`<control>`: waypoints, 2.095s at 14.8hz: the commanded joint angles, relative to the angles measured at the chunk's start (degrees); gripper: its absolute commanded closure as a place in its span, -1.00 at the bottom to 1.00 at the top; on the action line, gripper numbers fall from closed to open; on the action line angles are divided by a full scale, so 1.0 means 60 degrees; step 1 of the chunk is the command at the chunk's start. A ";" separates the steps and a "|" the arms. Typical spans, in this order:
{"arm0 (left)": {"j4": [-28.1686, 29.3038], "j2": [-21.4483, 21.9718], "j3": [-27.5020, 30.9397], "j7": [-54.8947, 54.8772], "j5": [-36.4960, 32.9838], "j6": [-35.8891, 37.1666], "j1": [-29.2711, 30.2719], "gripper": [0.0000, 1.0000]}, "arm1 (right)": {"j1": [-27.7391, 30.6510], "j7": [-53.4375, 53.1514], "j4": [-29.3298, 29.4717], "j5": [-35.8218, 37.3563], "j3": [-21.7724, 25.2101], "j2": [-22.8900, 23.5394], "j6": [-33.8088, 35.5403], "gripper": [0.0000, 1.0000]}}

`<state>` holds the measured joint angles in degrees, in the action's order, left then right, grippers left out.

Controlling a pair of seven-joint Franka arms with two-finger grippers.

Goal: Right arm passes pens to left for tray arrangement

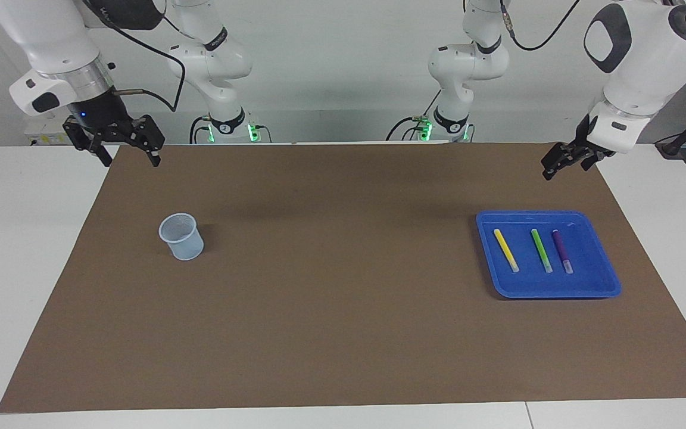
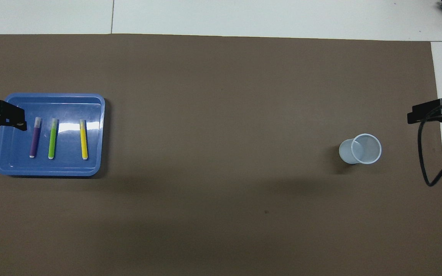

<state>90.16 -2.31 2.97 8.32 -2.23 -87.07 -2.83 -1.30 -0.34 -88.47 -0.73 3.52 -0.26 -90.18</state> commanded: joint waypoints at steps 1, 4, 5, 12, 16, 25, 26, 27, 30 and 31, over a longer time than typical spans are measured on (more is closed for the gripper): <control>-0.0305 0.0105 0.0090 -0.0156 0.0138 0.0740 -0.0085 -1.00 | -0.0033 0.0219 0.0112 0.0209 0.0057 -0.0016 0.0177 -1.00; -0.0275 0.0179 0.0105 -0.0376 0.0138 0.0844 -0.0056 -1.00 | -0.0033 0.0204 0.0126 0.0194 0.0057 -0.0016 0.0163 -1.00; -0.0261 0.0252 0.0105 -0.0376 0.0138 0.0888 -0.0056 -1.00 | -0.0033 0.0189 0.0126 0.0194 0.0057 -0.0016 0.0163 -1.00; -0.0143 0.0472 0.0091 -0.0406 0.0138 0.1020 0.0046 -1.00 | -0.0033 0.0160 0.0126 0.0136 0.0057 -0.0001 0.0163 -1.00; -0.0217 0.0560 0.0090 -0.0478 0.0138 0.0976 0.0061 -1.00 | -0.0018 0.0160 0.0126 0.0136 0.0057 -0.0001 0.0148 -1.00; -0.0158 0.0575 0.0164 -0.1328 0.0226 0.0801 0.0061 -1.00 | -0.0033 0.0175 0.0126 0.0136 0.0043 -0.0001 0.0162 -1.00; -0.0158 0.0575 0.0149 -0.1314 0.0226 0.0786 0.0061 -1.00 | -0.0033 0.0175 0.0126 0.0136 0.0043 -0.0001 0.0163 -1.00; -0.0158 0.0575 0.0149 -0.1314 0.0226 0.0800 0.0061 -1.00 | -0.0033 0.0175 0.0126 0.0136 0.0043 -0.0001 0.0163 -1.00; -0.0158 0.0575 0.0149 -0.1328 0.0226 0.0786 0.0061 -1.00 | -0.0033 0.0160 0.0126 0.0106 0.0043 -0.0001 0.0148 -1.00; -0.0158 0.0575 0.0135 -0.1328 0.0226 0.0757 0.0061 -1.00 | -0.0033 0.0160 0.0126 0.0106 0.0043 -0.0001 0.0148 -1.00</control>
<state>88.91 0.60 3.57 1.34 -1.74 -82.13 -2.63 -1.29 -0.34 -88.39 -0.72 3.55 -0.26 -90.16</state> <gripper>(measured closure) 0.000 0.000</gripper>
